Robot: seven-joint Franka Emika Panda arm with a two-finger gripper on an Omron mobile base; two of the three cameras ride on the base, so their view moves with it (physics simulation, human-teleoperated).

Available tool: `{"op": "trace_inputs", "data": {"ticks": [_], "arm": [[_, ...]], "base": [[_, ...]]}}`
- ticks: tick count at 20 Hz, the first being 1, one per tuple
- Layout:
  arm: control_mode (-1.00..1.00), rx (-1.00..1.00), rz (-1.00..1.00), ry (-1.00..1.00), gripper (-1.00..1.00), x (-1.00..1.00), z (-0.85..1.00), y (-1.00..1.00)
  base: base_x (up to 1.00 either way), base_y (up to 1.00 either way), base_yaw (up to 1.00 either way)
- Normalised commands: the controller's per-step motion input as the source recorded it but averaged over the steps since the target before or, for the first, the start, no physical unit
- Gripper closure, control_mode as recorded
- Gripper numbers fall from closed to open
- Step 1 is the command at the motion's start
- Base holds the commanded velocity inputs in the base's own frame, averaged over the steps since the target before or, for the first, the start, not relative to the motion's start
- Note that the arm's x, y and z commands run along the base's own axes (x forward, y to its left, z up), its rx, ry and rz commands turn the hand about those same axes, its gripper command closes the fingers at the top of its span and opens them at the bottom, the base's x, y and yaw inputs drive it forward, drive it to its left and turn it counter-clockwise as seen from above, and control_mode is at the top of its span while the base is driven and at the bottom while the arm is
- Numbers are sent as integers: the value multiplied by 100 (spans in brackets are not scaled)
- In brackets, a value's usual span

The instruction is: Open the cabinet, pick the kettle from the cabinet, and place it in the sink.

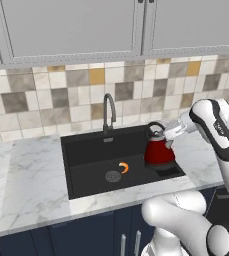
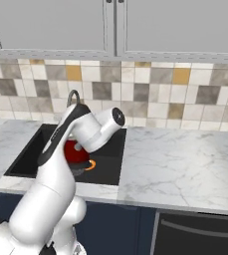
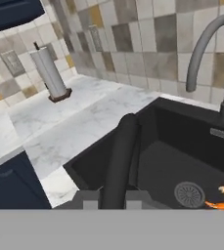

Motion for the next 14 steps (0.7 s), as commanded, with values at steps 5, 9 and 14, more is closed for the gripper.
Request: {"op": "trace_inputs", "data": {"ticks": [5, 9, 14], "arm": [[-100, 0, 14, -11, 100, 15, -18, 29], [-100, 0, 11, -13, 100, 16, -18, 31], [-100, 0, 8, -12, 100, 16, -20, 33]], "base": [[0, 0, 0], [0, 0, 0], [0, 0, 0]]}}
